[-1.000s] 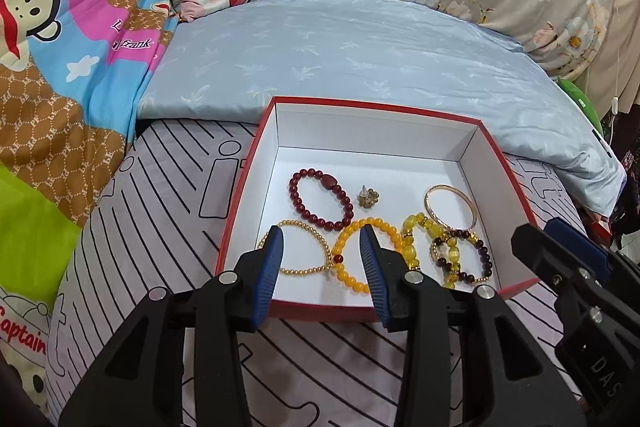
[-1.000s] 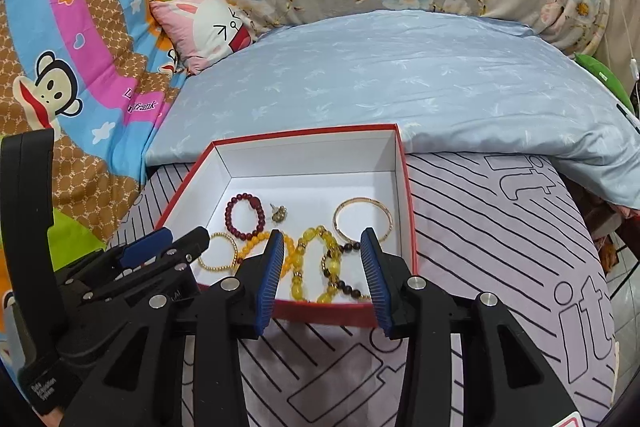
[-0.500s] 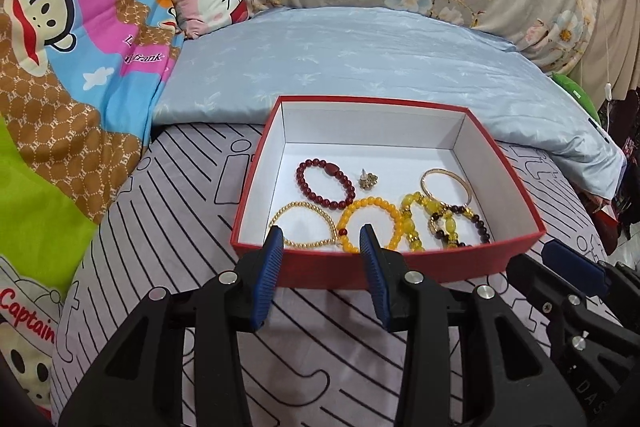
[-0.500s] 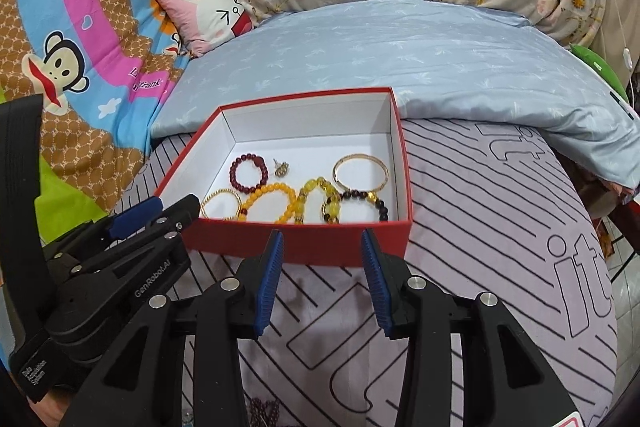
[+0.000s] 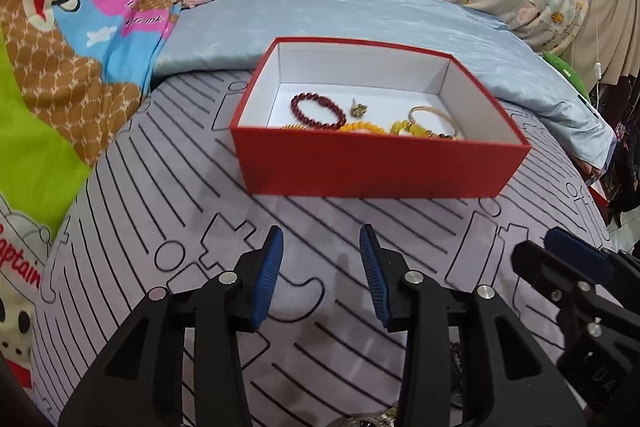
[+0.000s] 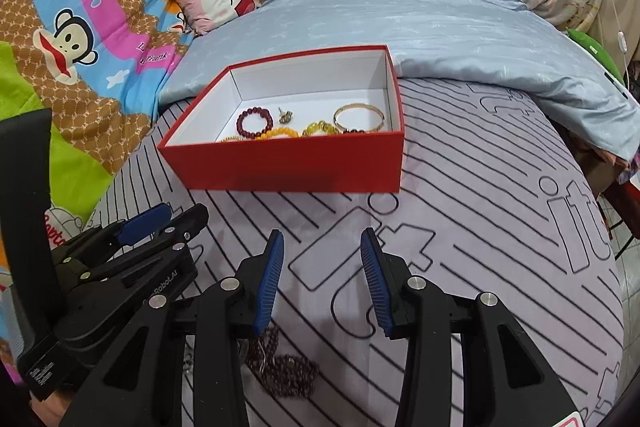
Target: Organize jewelry
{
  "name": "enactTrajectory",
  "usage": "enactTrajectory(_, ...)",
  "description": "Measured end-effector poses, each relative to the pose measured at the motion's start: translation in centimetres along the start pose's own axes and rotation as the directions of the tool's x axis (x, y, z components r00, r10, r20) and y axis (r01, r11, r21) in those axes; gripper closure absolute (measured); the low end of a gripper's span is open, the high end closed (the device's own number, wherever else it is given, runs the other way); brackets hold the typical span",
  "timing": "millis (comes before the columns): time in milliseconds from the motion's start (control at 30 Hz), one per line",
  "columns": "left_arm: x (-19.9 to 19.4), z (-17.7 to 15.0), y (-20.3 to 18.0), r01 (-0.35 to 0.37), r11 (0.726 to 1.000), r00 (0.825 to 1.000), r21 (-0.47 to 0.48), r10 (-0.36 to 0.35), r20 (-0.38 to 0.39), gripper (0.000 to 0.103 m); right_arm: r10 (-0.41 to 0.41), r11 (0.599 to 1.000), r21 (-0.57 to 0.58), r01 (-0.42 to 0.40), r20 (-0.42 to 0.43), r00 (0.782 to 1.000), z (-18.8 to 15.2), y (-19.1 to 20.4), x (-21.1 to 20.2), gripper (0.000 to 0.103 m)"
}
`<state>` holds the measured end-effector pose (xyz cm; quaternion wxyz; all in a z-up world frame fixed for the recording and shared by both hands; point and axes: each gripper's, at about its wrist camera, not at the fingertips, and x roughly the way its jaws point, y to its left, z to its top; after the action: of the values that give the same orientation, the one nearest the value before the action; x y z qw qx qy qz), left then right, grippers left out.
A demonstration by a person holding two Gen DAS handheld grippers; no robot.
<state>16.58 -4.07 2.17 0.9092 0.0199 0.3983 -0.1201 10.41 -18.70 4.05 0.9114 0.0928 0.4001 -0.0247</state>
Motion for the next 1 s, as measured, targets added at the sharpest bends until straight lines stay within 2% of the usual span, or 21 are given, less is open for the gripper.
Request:
enactTrajectory(433,0.2,-3.6,1.5,-0.031,0.999,0.998,-0.016,0.030,-0.056,0.065,0.002,0.999,-0.036,-0.004,-0.040,0.999,-3.3,0.7,-0.8,0.063)
enactTrajectory(833,-2.0,-5.9,0.4,0.005,1.000,0.998,0.027,-0.003,-0.067,0.065,0.005,0.999,-0.047,-0.010,-0.097,0.995,-6.6,0.9,-1.0,0.063)
enactTrajectory(1000,-3.4,-6.7,0.0,0.027,0.999,0.998,0.041,-0.024,-0.060,0.057,0.016,0.998,-0.055,-0.021,-0.104,0.994,-7.3,1.2,-1.2,0.063)
